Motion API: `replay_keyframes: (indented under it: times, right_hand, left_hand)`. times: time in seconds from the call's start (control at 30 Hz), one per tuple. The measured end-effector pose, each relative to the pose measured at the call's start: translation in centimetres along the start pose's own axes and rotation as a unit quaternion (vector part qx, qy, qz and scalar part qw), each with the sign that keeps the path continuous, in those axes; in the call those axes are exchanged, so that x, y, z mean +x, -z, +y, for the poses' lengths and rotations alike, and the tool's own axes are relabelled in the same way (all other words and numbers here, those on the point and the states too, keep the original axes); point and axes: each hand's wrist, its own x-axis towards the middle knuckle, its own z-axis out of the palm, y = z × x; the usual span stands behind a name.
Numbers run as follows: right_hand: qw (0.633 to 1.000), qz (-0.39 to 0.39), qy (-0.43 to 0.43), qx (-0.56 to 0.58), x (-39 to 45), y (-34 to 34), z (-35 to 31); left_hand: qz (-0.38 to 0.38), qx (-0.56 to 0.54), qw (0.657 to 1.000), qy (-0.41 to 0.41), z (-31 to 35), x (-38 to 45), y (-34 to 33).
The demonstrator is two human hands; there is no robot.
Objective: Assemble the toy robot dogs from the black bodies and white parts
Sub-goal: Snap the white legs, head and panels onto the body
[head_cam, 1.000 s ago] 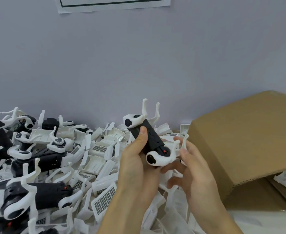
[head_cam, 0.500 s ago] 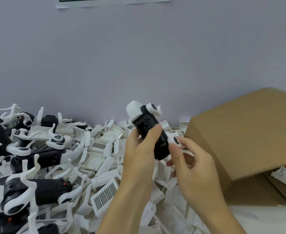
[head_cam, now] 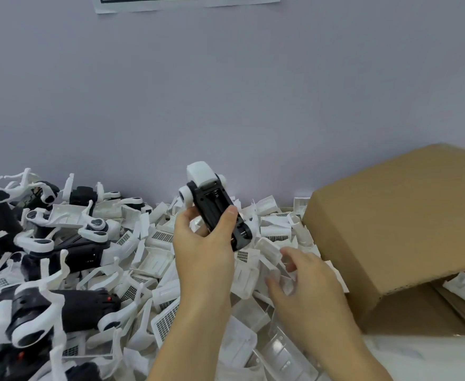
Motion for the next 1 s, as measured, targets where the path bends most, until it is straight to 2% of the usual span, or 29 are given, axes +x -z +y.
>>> replay_keyframes:
  times: [0.2, 0.3, 0.43, 0.5, 0.6, 0.67, 0.83, 0.93, 1.0]
  right_hand:
    - [0.999, 0.047, -0.004, 0.001, 0.0, -0.5, -0.2]
    - [0.995, 0.097, 0.012, 0.014, 0.0, -0.3, -0.2]
    - [0.981, 0.171, 0.002, 0.088, 0.3, 1.1, -0.2]
    - [0.968, 0.186, -0.026, 0.167, 0.6, 1.6, 0.0]
    - [0.92, 0.145, -0.091, 0.352, 0.8, 2.2, -0.2]
    - [0.886, 0.108, -0.122, 0.435, 0.8, 2.4, -0.3]
    - [0.835, 0.054, -0.135, 0.531, 1.1, 2.6, -0.2]
    - [0.781, 0.014, -0.135, 0.609, 1.3, 2.9, -0.4]
    - [0.759, -0.01, -0.131, 0.638, 1.3, 3.1, -0.6]
  left_hand:
    - [-0.023, 0.005, 1.0, 0.018, -0.1, -0.2, -0.1]
    - [-0.035, 0.005, 0.999, 0.022, 0.0, -0.4, -0.3]
    - [-0.036, 0.007, 0.999, 0.025, 0.0, -0.4, -0.3]
    - [-0.037, 0.008, 0.999, 0.027, -0.1, -0.4, -0.2]
    - [-0.041, 0.019, 0.999, 0.026, -0.2, -0.4, -0.2]
    - [-0.046, 0.029, 0.998, 0.024, -0.3, -0.3, -0.3]
    - [-0.066, 0.067, 0.996, 0.011, -0.6, -0.4, -0.2]
    - [-0.079, 0.086, 0.993, 0.004, -0.7, -0.5, -0.3]
    - [-0.095, 0.115, 0.989, -0.006, -0.8, -0.6, -0.4]
